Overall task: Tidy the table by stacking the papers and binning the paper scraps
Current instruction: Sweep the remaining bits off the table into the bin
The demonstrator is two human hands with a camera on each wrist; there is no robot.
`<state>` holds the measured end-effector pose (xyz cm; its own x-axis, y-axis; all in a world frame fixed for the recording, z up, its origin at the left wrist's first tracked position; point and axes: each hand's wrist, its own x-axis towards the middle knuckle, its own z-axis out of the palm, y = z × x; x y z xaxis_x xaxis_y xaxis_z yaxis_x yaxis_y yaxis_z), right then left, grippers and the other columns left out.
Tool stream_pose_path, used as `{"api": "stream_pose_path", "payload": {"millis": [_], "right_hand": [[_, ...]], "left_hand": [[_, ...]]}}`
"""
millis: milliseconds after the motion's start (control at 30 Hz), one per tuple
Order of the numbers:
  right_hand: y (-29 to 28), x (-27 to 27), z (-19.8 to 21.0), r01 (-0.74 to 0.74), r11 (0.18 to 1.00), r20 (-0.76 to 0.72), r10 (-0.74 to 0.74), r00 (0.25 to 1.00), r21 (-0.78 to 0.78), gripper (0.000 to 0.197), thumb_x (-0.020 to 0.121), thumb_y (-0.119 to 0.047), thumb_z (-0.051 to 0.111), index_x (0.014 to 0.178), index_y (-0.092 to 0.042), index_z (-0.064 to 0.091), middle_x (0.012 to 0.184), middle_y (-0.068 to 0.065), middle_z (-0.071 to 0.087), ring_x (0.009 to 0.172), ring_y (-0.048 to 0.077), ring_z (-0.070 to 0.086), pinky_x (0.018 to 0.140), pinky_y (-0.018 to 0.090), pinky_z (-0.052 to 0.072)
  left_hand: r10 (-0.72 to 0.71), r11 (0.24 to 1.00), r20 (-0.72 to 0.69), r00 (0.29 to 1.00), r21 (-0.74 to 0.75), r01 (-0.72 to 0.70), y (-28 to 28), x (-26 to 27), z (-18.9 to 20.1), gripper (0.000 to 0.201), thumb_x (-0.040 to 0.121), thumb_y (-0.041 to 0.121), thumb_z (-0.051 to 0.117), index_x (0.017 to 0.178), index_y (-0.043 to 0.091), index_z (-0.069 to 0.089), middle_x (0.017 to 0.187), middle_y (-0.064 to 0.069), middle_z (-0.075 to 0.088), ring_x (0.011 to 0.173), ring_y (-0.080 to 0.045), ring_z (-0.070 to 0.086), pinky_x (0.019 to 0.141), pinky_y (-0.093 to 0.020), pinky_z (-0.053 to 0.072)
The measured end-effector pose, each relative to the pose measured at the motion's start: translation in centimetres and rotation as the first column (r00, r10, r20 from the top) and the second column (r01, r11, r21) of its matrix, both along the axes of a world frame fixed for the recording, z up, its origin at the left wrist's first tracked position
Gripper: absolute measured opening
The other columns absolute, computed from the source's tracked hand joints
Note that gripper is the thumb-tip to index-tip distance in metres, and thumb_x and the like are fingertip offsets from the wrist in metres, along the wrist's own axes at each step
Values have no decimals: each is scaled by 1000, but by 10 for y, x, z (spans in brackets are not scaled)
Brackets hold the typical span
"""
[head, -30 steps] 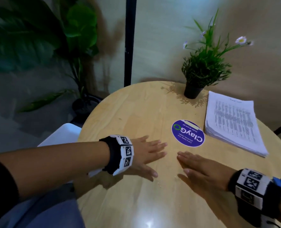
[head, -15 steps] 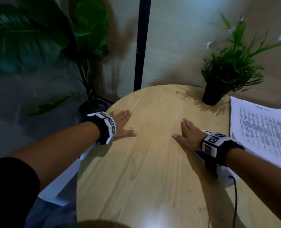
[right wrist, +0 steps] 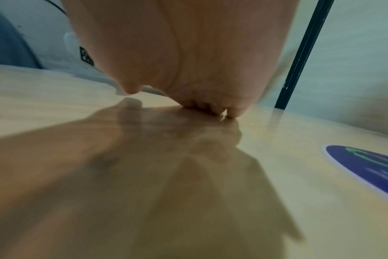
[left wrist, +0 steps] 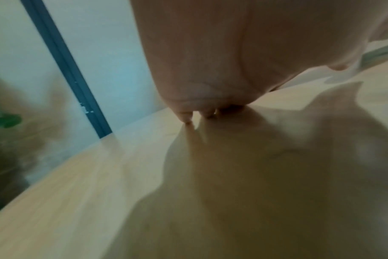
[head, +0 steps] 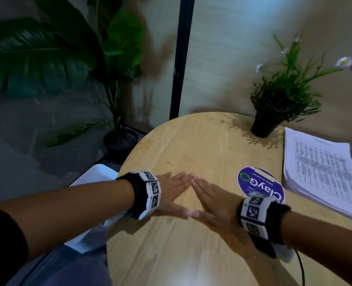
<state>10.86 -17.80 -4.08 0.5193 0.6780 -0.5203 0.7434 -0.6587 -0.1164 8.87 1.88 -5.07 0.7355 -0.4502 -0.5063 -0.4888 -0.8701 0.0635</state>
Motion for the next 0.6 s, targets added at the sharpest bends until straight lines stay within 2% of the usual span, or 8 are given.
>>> {"api": "stream_pose_path", "payload": {"millis": [100, 167, 200, 300, 367, 433, 500, 600], "right_hand": [[-24, -29, 3, -49, 998, -56, 47, 997, -27, 104, 70, -76, 4, 147, -10, -19, 147, -1, -33, 144, 16, -21, 122, 37, 0], [-37, -48, 11, -88, 995, -89, 83, 993, -54, 94, 82, -72, 12, 148, -12, -19, 152, 2, -30, 144, 14, -21, 121, 31, -5], [-42, -56, 17, -102, 993, -120, 94, 988, -64, 94, 82, -74, 10, 148, -13, -18, 155, 2, -27, 144, 12, -21, 119, 28, -6], [-57, -63, 33, -64, 995, -171, 51, 984, -70, 114, 58, -84, -12, 150, -16, -14, 155, -4, -25, 143, 8, -21, 119, 25, -6], [-71, -55, 41, 58, 998, -116, -60, 991, -25, 127, 46, -90, -20, 150, -18, -13, 151, -9, -26, 141, 4, -21, 119, 22, -6], [-88, -47, 46, 212, 977, -33, -211, 977, 5, 134, 38, -93, -22, 149, -19, -13, 149, -12, -26, 137, -1, -20, 112, 16, -8], [-104, -44, 48, 305, 952, 22, -304, 952, -12, 139, 33, -94, -24, 149, -17, -13, 154, -8, -23, 137, -2, -15, 109, 16, -8], [-122, -50, 47, 331, 936, 34, -330, 944, -121, 145, 28, -93, -27, 149, -15, -14, 158, 0, -19, 146, 8, -10, 111, 19, -5]], "left_hand": [[-47, 999, -70, 996, -13, 46, -15, -33, 5, 104, 81, 78, 27, 148, 13, -18, 157, -1, -22, 147, -16, -17, 122, -44, 1], [-84, 996, -139, 987, -14, 83, -23, -51, 13, 100, 84, 74, 29, 149, 11, -16, 158, -2, -20, 148, -16, -15, 122, -44, 3], [-101, 995, -166, 981, -17, 100, -26, -57, 17, 98, 86, 70, 30, 149, 11, -15, 158, -3, -19, 148, -16, -14, 122, -42, 2], [-95, 995, -133, 987, -44, 90, -23, -67, 32, 93, 91, 62, 33, 149, 6, -11, 159, -8, -17, 148, -20, -10, 120, -41, 3], [-22, 998, -55, 998, -51, 19, -11, -65, 40, 91, 92, 59, 33, 149, 2, -10, 158, -13, -16, 148, -24, -8, 120, -40, 5], [101, 994, -1, 995, -45, -101, 10, -56, 45, 92, 92, 61, 31, 148, 2, -13, 158, -13, -18, 148, -24, -10, 121, -41, 5], [238, 971, 19, 971, -39, -237, 33, -46, 48, 94, 91, 63, 31, 147, 4, -17, 157, -10, -21, 148, -22, -13, 122, -40, 3], [383, 923, -7, 924, -31, -383, 63, -32, 43, 101, 85, 72, 24, 148, 4, -16, 158, -11, -22, 148, -23, -14, 122, -40, 3]]}}
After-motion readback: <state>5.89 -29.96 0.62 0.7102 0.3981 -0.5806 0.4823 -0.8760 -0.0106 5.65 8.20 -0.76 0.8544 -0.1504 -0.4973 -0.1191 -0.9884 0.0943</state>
